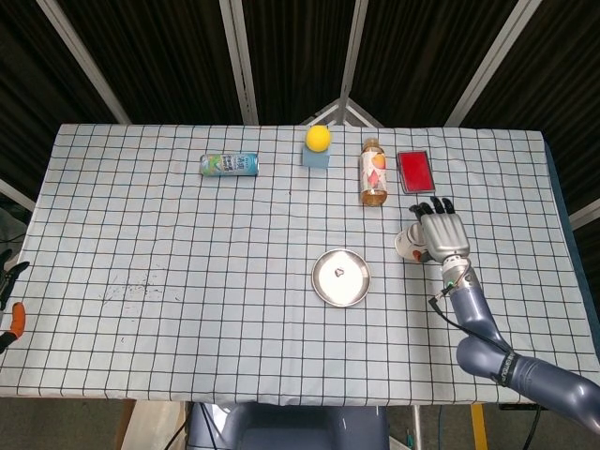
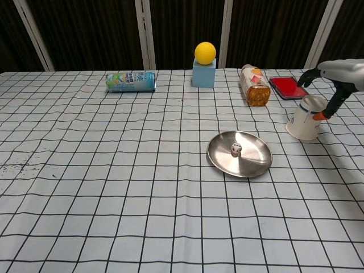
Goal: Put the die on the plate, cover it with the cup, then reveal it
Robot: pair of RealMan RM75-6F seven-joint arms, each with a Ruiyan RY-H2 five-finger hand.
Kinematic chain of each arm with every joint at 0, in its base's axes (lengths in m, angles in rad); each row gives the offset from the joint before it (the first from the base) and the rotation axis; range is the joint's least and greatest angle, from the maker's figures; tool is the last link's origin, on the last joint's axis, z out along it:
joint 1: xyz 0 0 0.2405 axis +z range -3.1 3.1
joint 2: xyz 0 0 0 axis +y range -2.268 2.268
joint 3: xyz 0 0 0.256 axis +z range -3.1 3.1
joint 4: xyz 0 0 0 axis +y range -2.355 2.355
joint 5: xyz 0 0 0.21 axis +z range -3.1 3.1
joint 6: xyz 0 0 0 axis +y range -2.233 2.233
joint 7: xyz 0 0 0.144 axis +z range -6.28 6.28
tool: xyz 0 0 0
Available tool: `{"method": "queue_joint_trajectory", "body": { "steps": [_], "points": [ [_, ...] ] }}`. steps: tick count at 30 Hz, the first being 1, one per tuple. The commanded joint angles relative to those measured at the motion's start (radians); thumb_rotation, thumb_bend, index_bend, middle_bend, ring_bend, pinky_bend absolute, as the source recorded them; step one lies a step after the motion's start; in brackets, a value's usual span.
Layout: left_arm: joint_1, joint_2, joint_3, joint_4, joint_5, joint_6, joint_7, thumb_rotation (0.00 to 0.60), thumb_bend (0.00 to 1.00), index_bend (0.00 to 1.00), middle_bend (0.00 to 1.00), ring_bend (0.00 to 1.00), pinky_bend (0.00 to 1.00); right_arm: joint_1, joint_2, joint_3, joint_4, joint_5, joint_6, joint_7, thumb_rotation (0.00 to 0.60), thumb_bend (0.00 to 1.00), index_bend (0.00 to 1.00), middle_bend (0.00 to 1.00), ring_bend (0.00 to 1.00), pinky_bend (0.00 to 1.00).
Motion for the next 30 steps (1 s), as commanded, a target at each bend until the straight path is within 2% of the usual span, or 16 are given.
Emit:
{"method": "queue_joint_trajectory", "body": {
  "steps": [1, 8, 21, 25, 30],
  "points": [
    [0.0, 0.0, 0.0, 0.0, -0.001, -0.002, 0.002, 0.6, 0.84, 0.14, 0.0, 0.0, 0.0, 0.005, -0.004, -0.002, 0.009, 0.001, 0.005, -0.002, 0.6, 0.24, 0.24, 0.21, 0.0, 0.0],
    [-0.001, -0.001, -0.001, 0.0, -0.002, -0.003, 0.003, 0.6, 0.84, 0.14, 0.0, 0.0, 0.0, 0.009, -0.005, -0.014, 0.025, 0.012, 0.008, -0.009, 0.6, 0.24, 0.31, 0.25, 0.01, 0.0],
    [-0.003, -0.005, 0.001, -0.003, -0.001, -0.005, 0.015, 0.6, 0.84, 0.14, 0.0, 0.0, 0.0, 0.014, -0.001, -0.031, 0.032, 0.019, 0.01, -0.007, 0.6, 0.24, 0.38, 0.35, 0.08, 0.0],
    [-0.004, -0.006, 0.002, -0.003, -0.001, -0.007, 0.016, 0.6, 0.84, 0.14, 0.0, 0.0, 0.0, 0.015, -0.006, -0.032, 0.031, 0.01, 0.018, 0.0, 0.6, 0.26, 0.41, 0.37, 0.1, 0.0],
    [-0.002, -0.005, 0.002, -0.004, 0.0, -0.004, 0.014, 0.6, 0.84, 0.14, 0.0, 0.0, 0.0, 0.018, -0.011, -0.033, 0.03, -0.004, 0.028, 0.008, 0.6, 0.31, 0.5, 0.42, 0.15, 0.0]
  ]
}}
